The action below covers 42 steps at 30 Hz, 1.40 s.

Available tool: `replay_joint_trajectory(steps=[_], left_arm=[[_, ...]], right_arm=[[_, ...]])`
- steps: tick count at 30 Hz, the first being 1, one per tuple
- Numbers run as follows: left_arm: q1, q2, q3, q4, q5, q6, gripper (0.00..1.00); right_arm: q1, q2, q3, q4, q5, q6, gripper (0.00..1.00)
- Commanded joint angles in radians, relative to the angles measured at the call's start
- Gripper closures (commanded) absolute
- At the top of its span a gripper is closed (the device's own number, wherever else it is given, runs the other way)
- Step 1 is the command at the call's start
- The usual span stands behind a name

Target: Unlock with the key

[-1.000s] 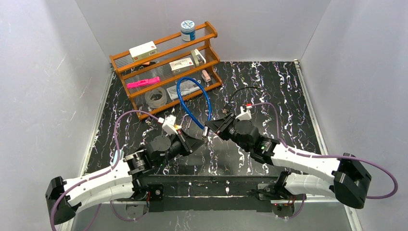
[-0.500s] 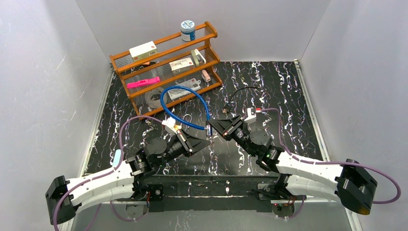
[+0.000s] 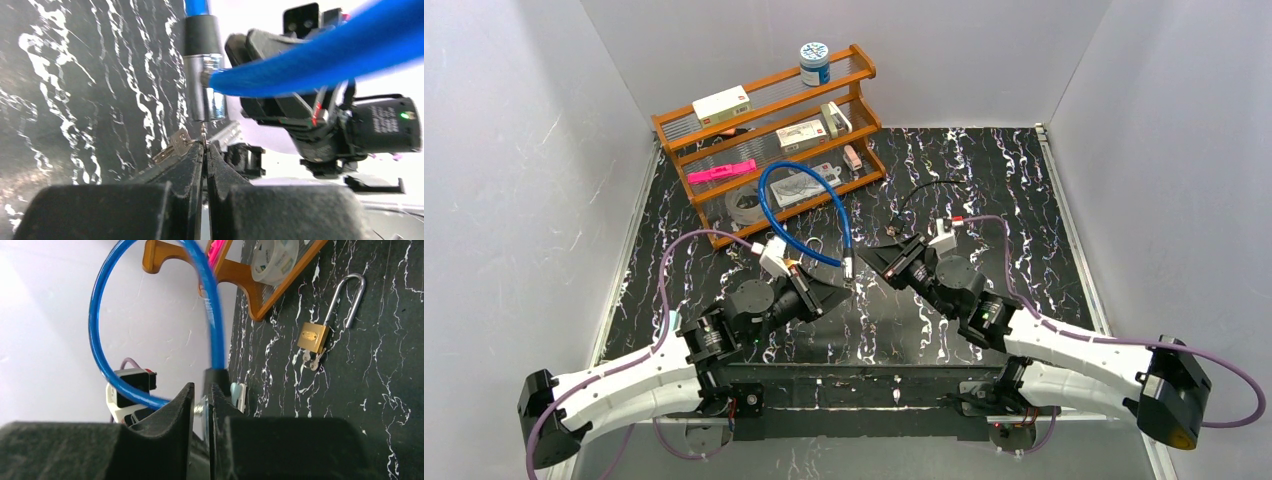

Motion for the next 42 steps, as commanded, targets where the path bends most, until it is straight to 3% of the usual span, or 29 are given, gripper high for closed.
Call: replay_joint_trajectory(steps=[1, 13, 14, 17, 19, 25, 30, 33, 37, 38, 42], left_arm=[[0.013, 0.011, 0.076, -0.085, -0.126, 0.130, 1.00], [0.013, 0.052, 0.070, -0.094, -0.112, 0.155, 1.00], [0.013, 0.055, 0.070, -0.095, -0.110, 0.157, 1.00], [0.013, 0.065, 0.067, -0.113, -0.108, 0.166, 1.00], [0.013, 0.068, 0.064, -0.144, -0.110, 0.175, 1.00], [0.013, 0.084, 0.085, -0.311, -0.165, 0.237, 0.98], [0.013, 0.115, 0.141, -0.455, -0.289, 0.263, 0.73], [0.013, 0.148, 0.207, -0.581, -0.402, 0.306, 0.56], [0.017, 0.208, 0.287, -0.732, -0.529, 0.304, 0.30], [0.024, 0.225, 0.298, -0.748, -0.540, 0.305, 0.26], [0.094, 0.263, 0.315, -0.787, -0.516, 0.299, 0.19]], right_arm=[[0.013, 0.026, 0.100, -0.147, 0.002, 0.005, 0.99], [0.012, 0.081, 0.172, -0.402, 0.001, 0.070, 0.99], [0.013, 0.085, 0.173, -0.428, -0.008, 0.099, 0.96], [0.013, 0.083, 0.157, -0.516, -0.029, 0.162, 0.73], [0.013, 0.084, 0.153, -0.576, -0.030, 0.181, 0.62], [0.010, 0.126, 0.179, -0.767, -0.016, 0.110, 0.56], [0.002, 0.163, 0.249, -0.892, 0.026, -0.019, 0.52], [-0.005, 0.210, 0.325, -0.921, 0.081, -0.284, 0.54], [-0.014, 0.315, 0.432, -0.906, 0.085, -0.643, 0.44], [-0.016, 0.371, 0.465, -0.919, 0.080, -0.698, 0.38], [-0.044, 0.546, 0.583, -1.007, 0.082, -0.812, 0.34]])
